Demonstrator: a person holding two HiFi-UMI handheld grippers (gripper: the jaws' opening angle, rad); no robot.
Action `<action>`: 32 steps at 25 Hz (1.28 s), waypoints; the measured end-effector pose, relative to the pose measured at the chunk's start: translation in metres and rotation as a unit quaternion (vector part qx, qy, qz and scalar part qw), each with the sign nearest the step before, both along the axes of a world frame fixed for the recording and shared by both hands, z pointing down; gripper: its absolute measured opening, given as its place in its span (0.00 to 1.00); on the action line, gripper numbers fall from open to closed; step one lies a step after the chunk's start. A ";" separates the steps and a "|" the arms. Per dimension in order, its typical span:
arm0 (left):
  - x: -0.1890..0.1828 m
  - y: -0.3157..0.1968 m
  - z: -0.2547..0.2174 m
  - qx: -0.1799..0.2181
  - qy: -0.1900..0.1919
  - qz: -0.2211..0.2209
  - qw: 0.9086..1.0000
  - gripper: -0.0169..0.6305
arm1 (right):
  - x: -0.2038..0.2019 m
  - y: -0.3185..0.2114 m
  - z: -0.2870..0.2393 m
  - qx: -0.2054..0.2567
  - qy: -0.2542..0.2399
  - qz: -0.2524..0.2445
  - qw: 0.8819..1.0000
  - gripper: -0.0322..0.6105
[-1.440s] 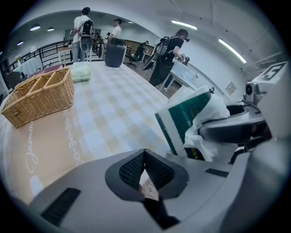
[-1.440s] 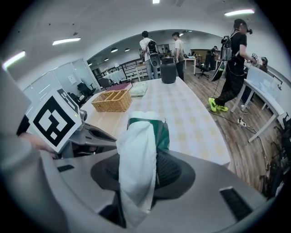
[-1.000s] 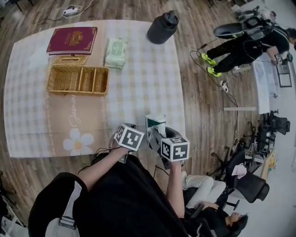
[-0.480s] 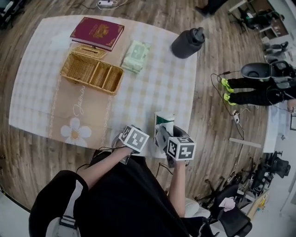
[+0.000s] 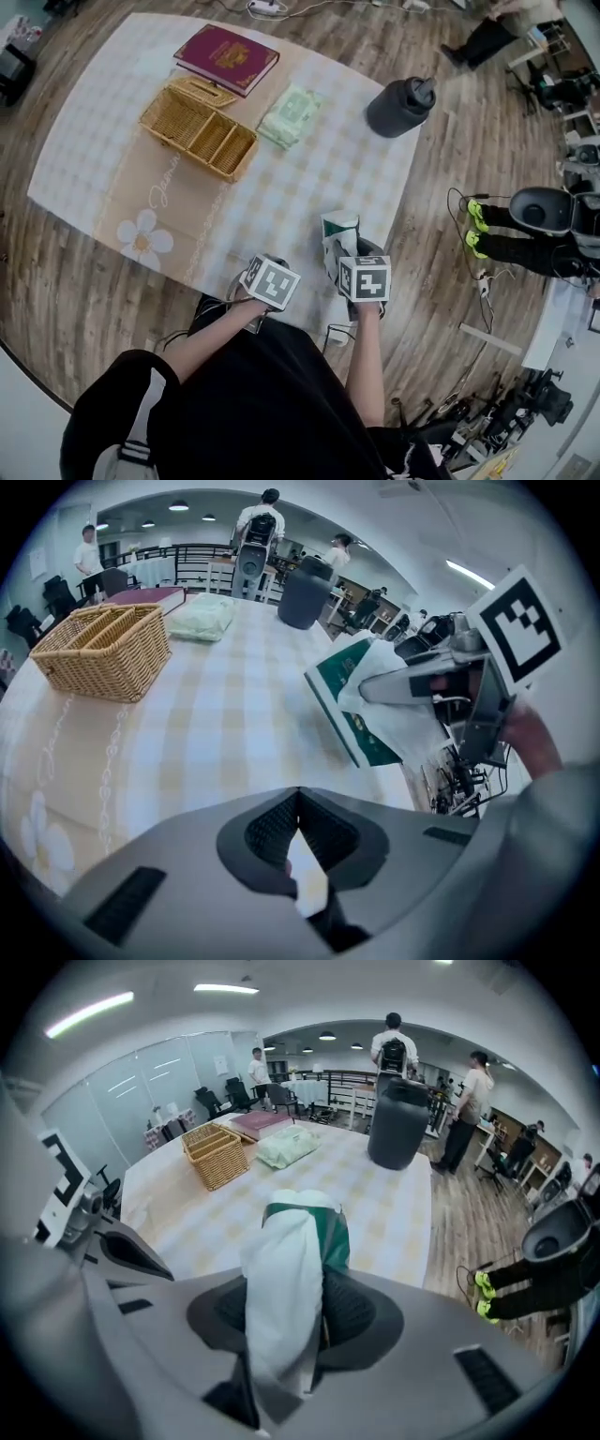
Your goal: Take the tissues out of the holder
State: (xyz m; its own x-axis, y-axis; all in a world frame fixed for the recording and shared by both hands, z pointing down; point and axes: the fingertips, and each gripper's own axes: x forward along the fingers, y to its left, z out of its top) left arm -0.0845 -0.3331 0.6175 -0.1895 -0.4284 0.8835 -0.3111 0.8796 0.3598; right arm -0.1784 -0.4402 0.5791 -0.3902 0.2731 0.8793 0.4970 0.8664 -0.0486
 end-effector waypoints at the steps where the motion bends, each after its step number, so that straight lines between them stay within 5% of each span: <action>1: 0.001 -0.001 0.001 0.000 0.001 -0.008 1.000 0.02 | -0.004 -0.001 0.004 0.004 -0.001 -0.011 1.000 0.32; 7: 0.005 0.008 -0.001 -0.001 0.000 -0.058 0.998 0.02 | -0.019 0.012 0.019 0.001 0.016 -0.063 0.998 0.35; 14: 0.006 0.024 -0.001 0.005 0.001 -0.094 0.996 0.02 | -0.021 0.021 0.008 -0.032 -0.022 -0.083 0.996 0.46; 22: 0.001 0.027 -0.002 0.016 -0.002 -0.055 0.998 0.02 | -0.021 0.015 -0.074 -0.149 -0.147 -0.006 0.978 0.48; 28: -0.008 0.032 -0.009 0.019 -0.015 -0.031 0.999 0.02 | 0.003 0.028 -0.105 -0.249 -0.152 0.040 0.956 0.48; 32: -0.010 0.037 -0.010 0.029 -0.020 -0.032 0.999 0.02 | 0.027 0.043 -0.106 -0.273 -0.142 0.062 0.950 0.47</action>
